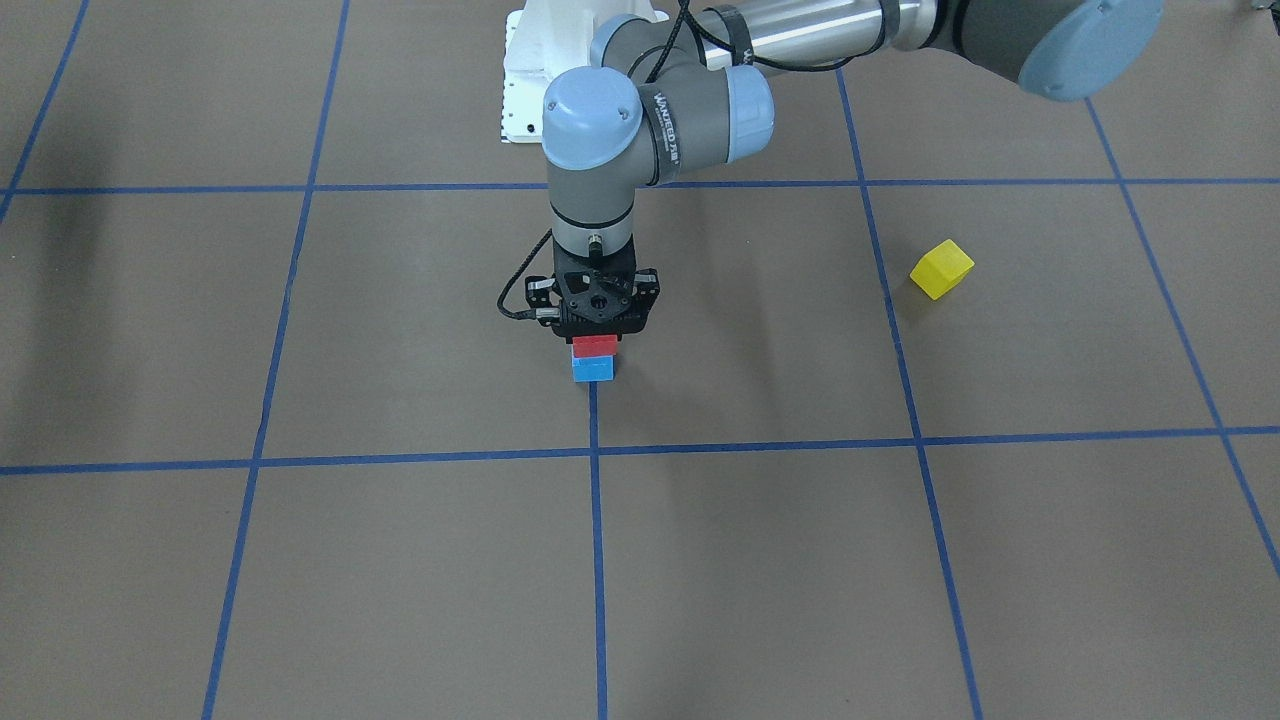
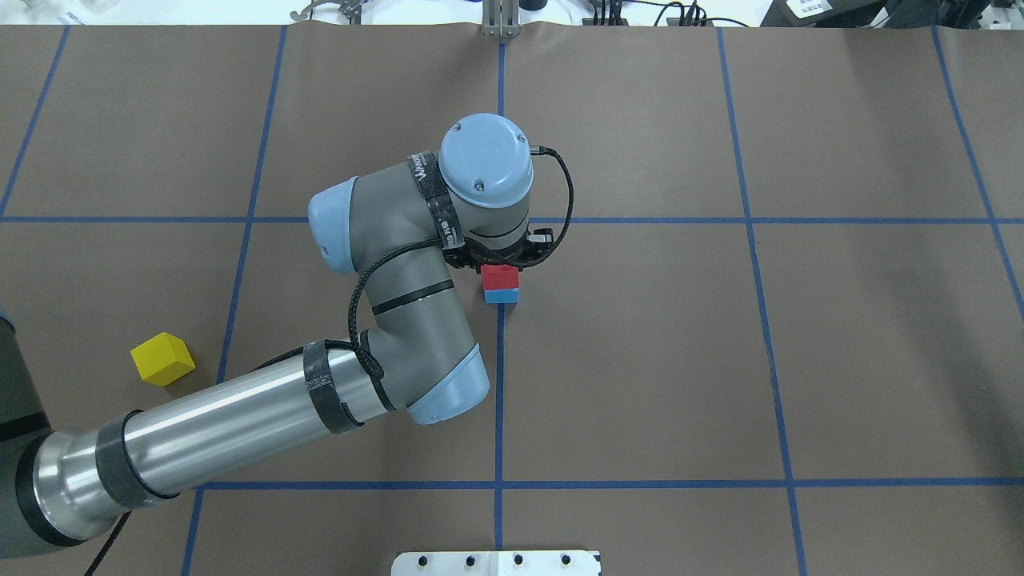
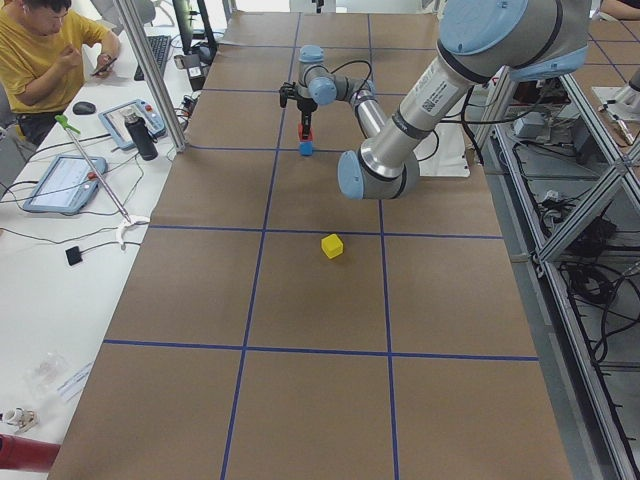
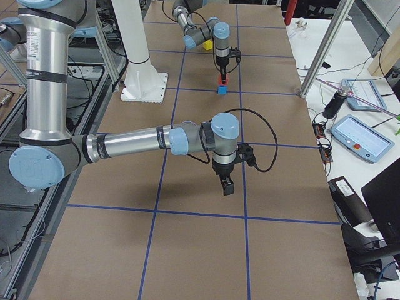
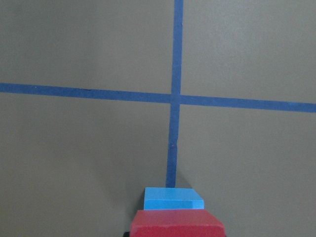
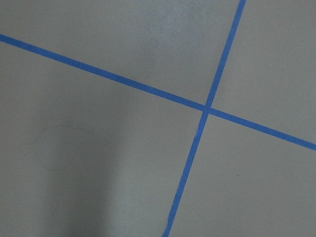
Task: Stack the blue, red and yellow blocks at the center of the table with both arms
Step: 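Lower the red cube onto the blue cube and open the left gripper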
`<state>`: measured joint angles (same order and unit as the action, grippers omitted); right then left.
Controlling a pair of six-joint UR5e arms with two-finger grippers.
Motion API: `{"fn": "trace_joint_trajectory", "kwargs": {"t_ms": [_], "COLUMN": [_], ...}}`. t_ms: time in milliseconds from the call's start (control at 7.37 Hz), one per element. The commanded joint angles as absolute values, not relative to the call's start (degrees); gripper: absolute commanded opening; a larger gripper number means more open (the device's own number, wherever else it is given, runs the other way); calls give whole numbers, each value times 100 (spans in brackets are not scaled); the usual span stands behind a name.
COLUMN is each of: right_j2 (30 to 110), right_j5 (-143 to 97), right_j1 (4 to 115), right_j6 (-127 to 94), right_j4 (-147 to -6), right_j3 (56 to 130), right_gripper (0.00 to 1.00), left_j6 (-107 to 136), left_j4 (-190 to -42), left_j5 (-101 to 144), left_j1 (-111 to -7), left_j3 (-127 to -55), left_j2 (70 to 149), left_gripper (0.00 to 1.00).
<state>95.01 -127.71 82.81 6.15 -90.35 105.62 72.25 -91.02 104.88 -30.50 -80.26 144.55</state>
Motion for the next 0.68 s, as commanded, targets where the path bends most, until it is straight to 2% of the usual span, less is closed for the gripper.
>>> {"fn": "trace_joint_trajectory", "kwargs": {"t_ms": [0, 407, 543], "right_j2": [9510, 9519, 9519], "right_j5": [-12771, -12770, -12771], "right_j1": [8288, 8288, 8288], "right_j6": [615, 615, 615], "right_j4": [-9035, -9035, -9035], "right_j3": [10556, 10564, 10556], "right_gripper": [99, 99, 99], "left_j6": [7225, 7225, 7233], "left_j4": [-9105, -9105, -9105], "left_j5": [10485, 10485, 10485], "left_j1": [-3032, -2997, -2997], "left_j3": [-8033, -8024, -8033], "left_j2": [14458, 14458, 14458], "left_gripper": [22, 46, 60]}}
